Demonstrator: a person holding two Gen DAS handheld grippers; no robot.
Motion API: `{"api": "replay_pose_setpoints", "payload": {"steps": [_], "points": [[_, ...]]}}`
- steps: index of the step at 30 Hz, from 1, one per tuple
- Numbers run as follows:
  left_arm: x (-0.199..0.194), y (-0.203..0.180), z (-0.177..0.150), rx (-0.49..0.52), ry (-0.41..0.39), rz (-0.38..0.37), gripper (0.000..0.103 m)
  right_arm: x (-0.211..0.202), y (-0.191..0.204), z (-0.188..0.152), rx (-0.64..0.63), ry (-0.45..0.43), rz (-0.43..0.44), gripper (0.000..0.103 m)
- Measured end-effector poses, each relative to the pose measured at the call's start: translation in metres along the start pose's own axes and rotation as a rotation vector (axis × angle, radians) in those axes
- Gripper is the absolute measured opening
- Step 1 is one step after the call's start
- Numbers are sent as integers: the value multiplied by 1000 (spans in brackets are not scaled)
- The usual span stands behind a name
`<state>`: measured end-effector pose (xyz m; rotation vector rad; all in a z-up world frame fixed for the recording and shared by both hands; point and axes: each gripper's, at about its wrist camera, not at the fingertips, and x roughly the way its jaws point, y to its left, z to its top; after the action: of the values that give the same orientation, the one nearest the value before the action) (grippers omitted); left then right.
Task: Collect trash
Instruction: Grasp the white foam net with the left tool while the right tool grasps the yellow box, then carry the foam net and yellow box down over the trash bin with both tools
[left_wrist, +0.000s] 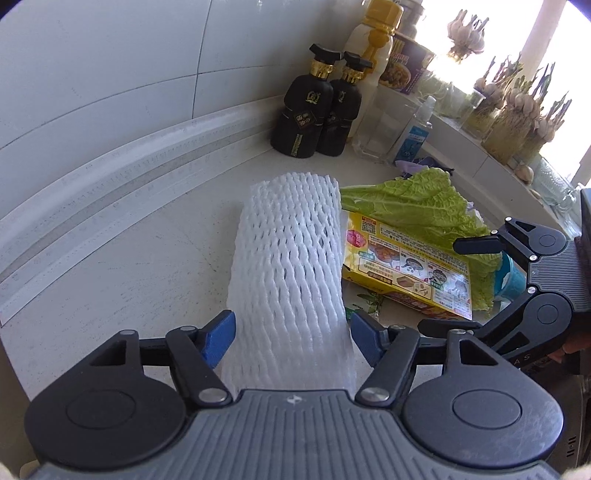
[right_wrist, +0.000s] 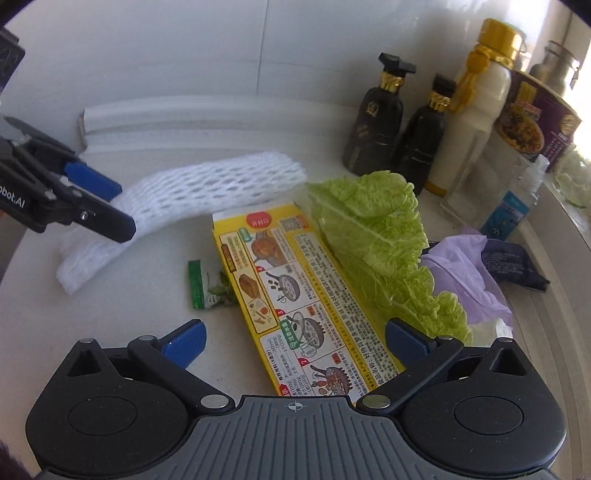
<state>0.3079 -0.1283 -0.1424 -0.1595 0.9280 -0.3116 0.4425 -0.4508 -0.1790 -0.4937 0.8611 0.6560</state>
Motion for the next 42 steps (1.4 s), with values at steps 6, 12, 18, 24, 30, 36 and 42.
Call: {"api": "replay_pose_setpoints", "payload": {"steps": [6,12,18,24,30,36,42], "points": [[9,5,2,-21,12,16,56,19,-4,1,-46,36,-34,102],[9,12,1,-69,3,47,15,17,-8,0,10,17,-33,88],[-7,18,3,-109,-47,30,8,-5,-6,1,94,-37,-18,83],[-32,20,3,-102,-85,21,8,-30,7,8,114,-59,-39,78],[-57,24,-3,-105,-98,5,8,-54,25,9,175,-77,-22,76],[-82,32,-12,-97,-101,3,8,-73,58,12,157,-78,-45,76],[-108,45,-23,-86,-101,14,8,-92,100,24,150,-108,-27,76]]}}
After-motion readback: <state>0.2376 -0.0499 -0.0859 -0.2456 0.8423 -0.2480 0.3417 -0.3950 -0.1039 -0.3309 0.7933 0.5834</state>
